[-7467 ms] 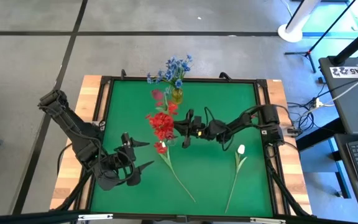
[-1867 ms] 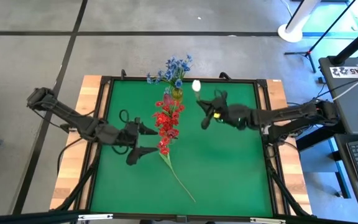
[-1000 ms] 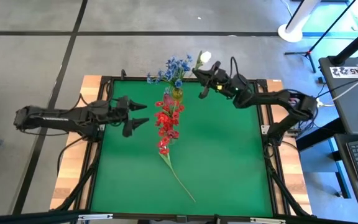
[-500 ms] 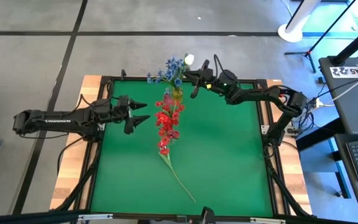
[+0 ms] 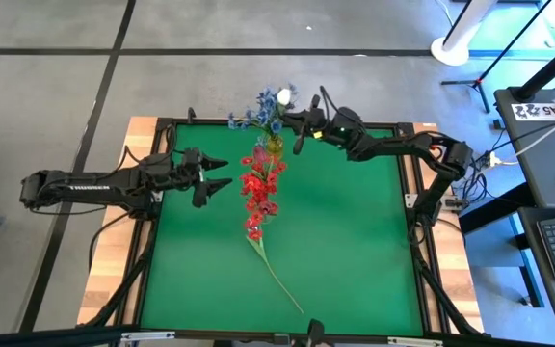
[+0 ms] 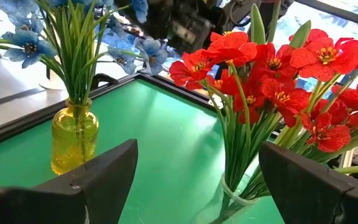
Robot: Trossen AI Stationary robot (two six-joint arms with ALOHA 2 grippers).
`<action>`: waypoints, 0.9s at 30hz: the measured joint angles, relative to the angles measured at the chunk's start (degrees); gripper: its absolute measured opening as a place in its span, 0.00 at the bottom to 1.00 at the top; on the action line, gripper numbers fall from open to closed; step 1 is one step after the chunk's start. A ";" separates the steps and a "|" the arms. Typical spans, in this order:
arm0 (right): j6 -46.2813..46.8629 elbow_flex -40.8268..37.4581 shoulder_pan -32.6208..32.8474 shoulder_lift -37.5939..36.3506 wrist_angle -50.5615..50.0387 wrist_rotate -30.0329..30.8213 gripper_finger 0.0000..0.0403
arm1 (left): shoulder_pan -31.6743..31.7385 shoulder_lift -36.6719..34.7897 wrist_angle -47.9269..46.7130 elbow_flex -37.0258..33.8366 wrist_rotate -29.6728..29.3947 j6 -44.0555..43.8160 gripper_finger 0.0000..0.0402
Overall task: Sort flowers into vase by color
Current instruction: Put the white blue flower into the yellow vase
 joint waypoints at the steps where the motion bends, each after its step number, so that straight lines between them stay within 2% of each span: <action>1: -0.34 0.00 0.00 0.00 -1.66 0.00 0.00 | 0.00 0.00 0.00 0.00 0.00 0.00 0.82; 8: -0.79 0.02 0.00 0.00 -10.48 0.52 0.01 | 0.01 0.00 0.12 0.00 -0.22 0.02 0.82; 14: 1.04 0.02 0.00 0.00 -15.30 0.61 0.09 | 0.00 0.00 0.22 0.00 -0.22 -0.04 0.82; 19: 2.50 0.02 0.07 0.00 -15.56 -1.16 0.22 | 0.00 0.00 0.24 0.00 -2.59 -0.09 0.82; 24: 2.77 0.02 0.07 -0.05 -16.70 -1.51 0.40 | 0.00 0.00 0.22 0.00 -3.06 0.02 0.82; 27: 2.53 0.02 0.02 -1.08 -20.62 -1.47 0.51 | 0.00 0.00 -0.04 0.00 -3.07 0.03 0.82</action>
